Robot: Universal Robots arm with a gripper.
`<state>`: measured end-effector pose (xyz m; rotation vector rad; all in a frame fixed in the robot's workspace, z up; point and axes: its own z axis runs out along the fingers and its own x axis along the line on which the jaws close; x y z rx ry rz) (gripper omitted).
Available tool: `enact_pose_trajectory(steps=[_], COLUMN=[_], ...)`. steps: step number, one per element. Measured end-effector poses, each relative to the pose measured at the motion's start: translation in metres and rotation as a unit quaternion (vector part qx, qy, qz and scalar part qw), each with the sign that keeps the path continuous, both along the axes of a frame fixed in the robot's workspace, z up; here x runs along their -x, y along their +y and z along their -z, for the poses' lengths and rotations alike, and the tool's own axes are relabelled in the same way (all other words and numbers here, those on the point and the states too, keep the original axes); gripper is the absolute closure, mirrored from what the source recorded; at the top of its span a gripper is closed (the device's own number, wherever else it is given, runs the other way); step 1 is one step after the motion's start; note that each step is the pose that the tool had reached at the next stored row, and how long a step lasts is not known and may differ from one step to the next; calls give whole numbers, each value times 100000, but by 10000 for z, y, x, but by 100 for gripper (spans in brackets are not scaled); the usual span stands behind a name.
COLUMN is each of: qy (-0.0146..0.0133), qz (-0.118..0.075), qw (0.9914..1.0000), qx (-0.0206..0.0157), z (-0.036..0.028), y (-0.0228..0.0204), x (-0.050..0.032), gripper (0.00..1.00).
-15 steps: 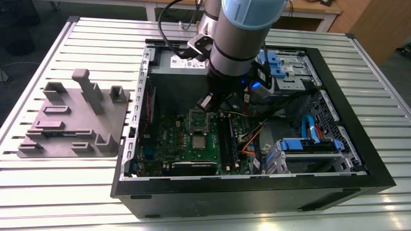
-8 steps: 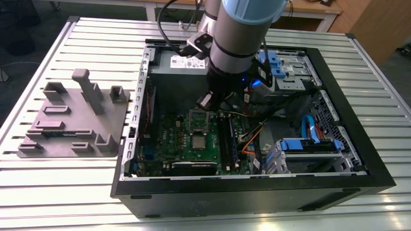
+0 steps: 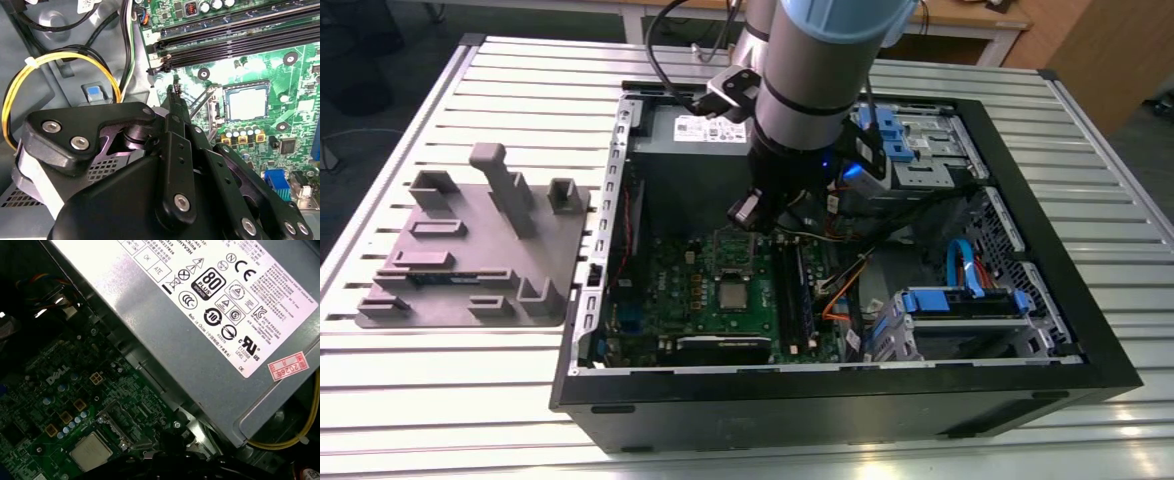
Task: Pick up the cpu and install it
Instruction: 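Close the cpu cover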
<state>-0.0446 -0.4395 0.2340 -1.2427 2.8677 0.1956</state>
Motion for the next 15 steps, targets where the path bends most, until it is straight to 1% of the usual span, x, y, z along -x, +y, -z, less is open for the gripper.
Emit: enact_pose_trajectory(steps=[2,4,15], qy=[7,1,-1], qz=[-26,-61,-95], qw=[100000,100000,100000], qx=[201,288,299], z=[-8,-15,-74], y=[-1,0,0], x=[3,7,38], gripper=[89,89,89])
